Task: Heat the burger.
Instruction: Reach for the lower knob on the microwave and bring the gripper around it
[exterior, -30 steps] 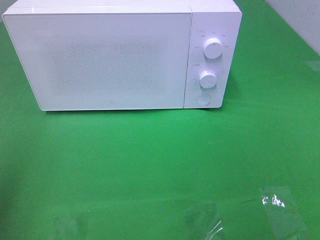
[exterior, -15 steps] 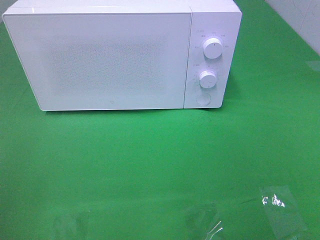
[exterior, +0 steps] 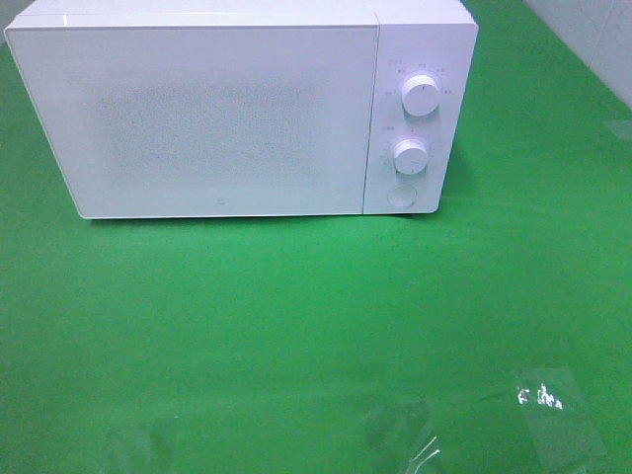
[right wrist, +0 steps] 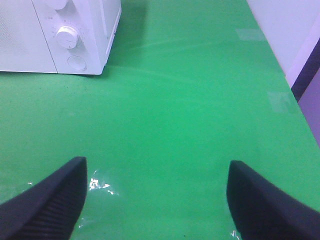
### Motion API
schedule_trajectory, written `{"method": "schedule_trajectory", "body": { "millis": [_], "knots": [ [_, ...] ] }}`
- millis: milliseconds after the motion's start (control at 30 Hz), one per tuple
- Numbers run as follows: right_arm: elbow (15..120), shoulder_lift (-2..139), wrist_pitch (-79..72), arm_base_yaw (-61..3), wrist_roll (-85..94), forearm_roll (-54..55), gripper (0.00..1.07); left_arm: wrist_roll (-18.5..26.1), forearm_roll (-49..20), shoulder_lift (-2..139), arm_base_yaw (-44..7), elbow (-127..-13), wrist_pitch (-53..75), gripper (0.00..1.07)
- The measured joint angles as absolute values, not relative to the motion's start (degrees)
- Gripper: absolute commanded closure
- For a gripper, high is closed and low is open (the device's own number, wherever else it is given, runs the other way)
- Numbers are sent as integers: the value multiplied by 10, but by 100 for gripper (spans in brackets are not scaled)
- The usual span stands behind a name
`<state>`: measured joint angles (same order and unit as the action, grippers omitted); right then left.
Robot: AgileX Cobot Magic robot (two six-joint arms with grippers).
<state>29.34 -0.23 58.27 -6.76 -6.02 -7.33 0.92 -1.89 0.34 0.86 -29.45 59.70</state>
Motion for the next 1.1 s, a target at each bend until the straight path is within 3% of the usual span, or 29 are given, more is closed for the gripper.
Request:
{"method": "schedule_trajectory", "body": {
  "millis": [1100],
  "knots": [
    [296,-2,571,-68,-60,-73,36,9,-19,-2,9,-295,597,6]
  ]
}}
